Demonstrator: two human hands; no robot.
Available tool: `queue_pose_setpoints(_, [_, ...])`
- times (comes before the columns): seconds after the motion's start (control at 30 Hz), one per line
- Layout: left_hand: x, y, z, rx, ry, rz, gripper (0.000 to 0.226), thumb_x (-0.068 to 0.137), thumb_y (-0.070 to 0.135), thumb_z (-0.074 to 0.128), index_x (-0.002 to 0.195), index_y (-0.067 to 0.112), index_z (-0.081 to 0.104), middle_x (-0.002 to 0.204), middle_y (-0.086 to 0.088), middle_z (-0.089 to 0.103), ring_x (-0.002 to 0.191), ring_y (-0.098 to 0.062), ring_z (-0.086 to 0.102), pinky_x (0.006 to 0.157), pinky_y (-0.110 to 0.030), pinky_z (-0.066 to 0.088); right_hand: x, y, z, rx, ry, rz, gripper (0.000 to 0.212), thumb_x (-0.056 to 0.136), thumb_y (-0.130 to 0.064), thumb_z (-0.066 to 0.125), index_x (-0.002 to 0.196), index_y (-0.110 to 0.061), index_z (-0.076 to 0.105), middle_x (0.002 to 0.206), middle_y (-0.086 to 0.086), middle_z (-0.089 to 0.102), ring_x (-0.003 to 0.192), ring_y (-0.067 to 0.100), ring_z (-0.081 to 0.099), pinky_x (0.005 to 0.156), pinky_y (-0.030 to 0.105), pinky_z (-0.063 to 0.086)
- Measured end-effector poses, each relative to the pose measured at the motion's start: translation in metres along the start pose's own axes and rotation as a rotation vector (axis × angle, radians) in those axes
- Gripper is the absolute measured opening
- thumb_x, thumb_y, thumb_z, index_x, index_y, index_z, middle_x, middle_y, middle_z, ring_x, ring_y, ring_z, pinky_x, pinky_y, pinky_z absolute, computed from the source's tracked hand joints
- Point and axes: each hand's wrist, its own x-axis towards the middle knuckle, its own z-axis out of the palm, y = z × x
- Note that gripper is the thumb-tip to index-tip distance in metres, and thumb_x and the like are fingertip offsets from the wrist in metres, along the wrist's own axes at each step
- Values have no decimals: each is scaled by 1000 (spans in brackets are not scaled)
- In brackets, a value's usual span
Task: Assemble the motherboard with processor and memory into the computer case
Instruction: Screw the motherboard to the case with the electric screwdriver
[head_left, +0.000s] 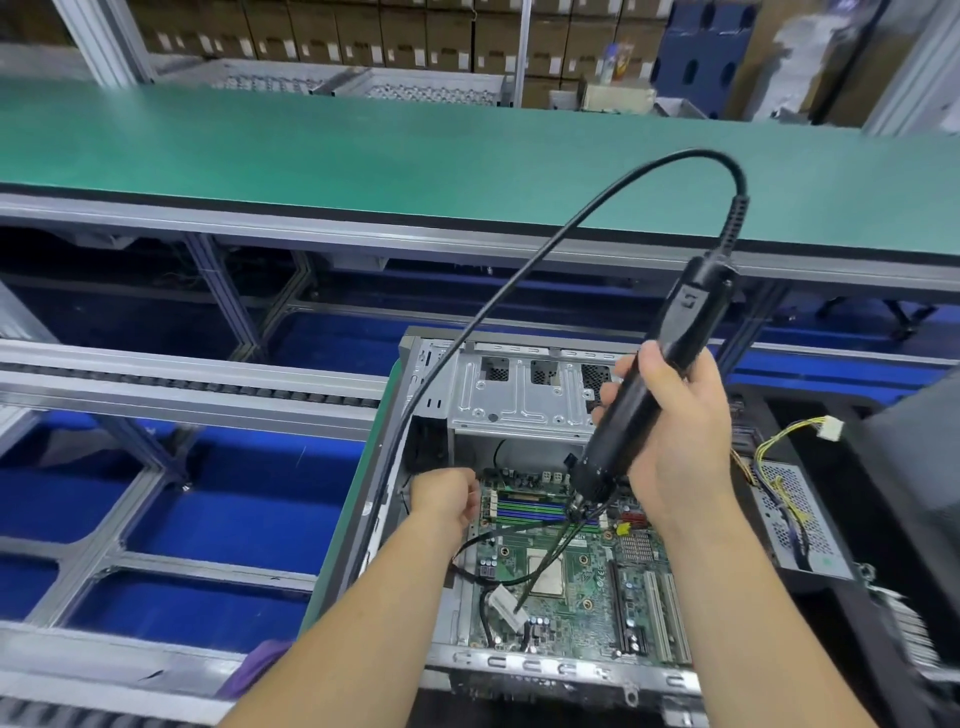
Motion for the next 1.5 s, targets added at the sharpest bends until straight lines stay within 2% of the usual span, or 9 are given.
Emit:
queue_pose_setpoints(0.2, [-4, -9, -3, 3, 25, -1, 11, 84, -7, 53, 79, 0, 59, 67, -14, 57, 45, -16, 45, 48, -24, 40, -8, 8, 6, -130, 151, -89, 23, 86, -16, 78, 93, -14, 57, 70, 5, 61, 56, 21, 58, 53, 33, 52])
queue_pose_setpoints(0.43, [-2, -10, -6, -35, 14, 23, 10, 84, -7, 55, 81, -1, 61, 64, -12, 56, 50, -18, 47, 52, -28, 41, -9, 13, -6, -372, 100, -78, 9, 94, -29, 71, 89, -34, 66, 83, -2, 71, 78, 15, 72, 77, 43, 58])
queue_pose_setpoints(0.73, [4, -16, -8, -65, -123, -35, 12, 92, -4, 60, 80, -1, 62, 64, -8, 60, 58, -12, 54, 45, -17, 50, -10, 0, -15, -139, 319, -117, 15, 77, -8, 72, 84, -18, 64, 58, -3, 65, 52, 17, 58, 60, 32, 51])
queue_pose_setpoints(0.93, [10, -19, -7, 40, -170, -30, 14, 95, -4, 57, 87, 4, 64, 70, -5, 60, 62, -12, 53, 55, -20, 48, 2, -5, -16, -260, 318, -116, 19, 69, -43, 77, 77, -26, 71, 87, 0, 77, 81, 10, 68, 72, 22, 51])
queue_pose_setpoints(1.03, [14, -20, -5, 109, -173, -17, 16, 96, -4, 54, 92, 6, 65, 75, -6, 60, 64, -12, 51, 60, -21, 47, 5, -6, -20, -351, 318, -135, 23, 61, -56, 76, 72, -37, 72, 75, -10, 74, 71, 4, 68, 63, 15, 52])
queue_pose_setpoints(1.13, [17, -21, -5, 112, -179, -34, 15, 97, -2, 54, 95, 8, 66, 77, -5, 59, 65, -11, 50, 60, -21, 47, -2, -1, -24, -433, 324, -129, 23, 65, -62, 76, 72, -40, 71, 72, -7, 73, 77, 20, 74, 66, 38, 61])
queue_pose_setpoints(1.23, [20, -23, -6, 85, -181, -33, 13, 96, -2, 57, 96, 6, 67, 76, -6, 61, 65, -12, 52, 59, -21, 49, -6, 3, -25, -409, 277, -142, 9, 71, -51, 78, 69, -46, 71, 68, -16, 71, 65, 5, 72, 50, 34, 60])
queue_pose_setpoints(1.37, [22, -26, -6, 76, -185, -24, 14, 94, -5, 58, 101, 2, 69, 78, -8, 63, 64, -13, 54, 56, -21, 51, -6, 7, -28, -306, 263, -146, 15, 80, -31, 83, 76, -33, 68, 76, -14, 72, 74, 2, 71, 60, 17, 57])
queue_pose_setpoints(1.5, [23, -26, -4, 77, -194, -32, 13, 95, -4, 57, 99, 2, 68, 76, -9, 62, 63, -13, 54, 55, -21, 51, -3, 11, -30, -327, 217, -108, 25, 81, -22, 82, 72, -43, 70, 76, -13, 73, 72, 9, 74, 51, 42, 60])
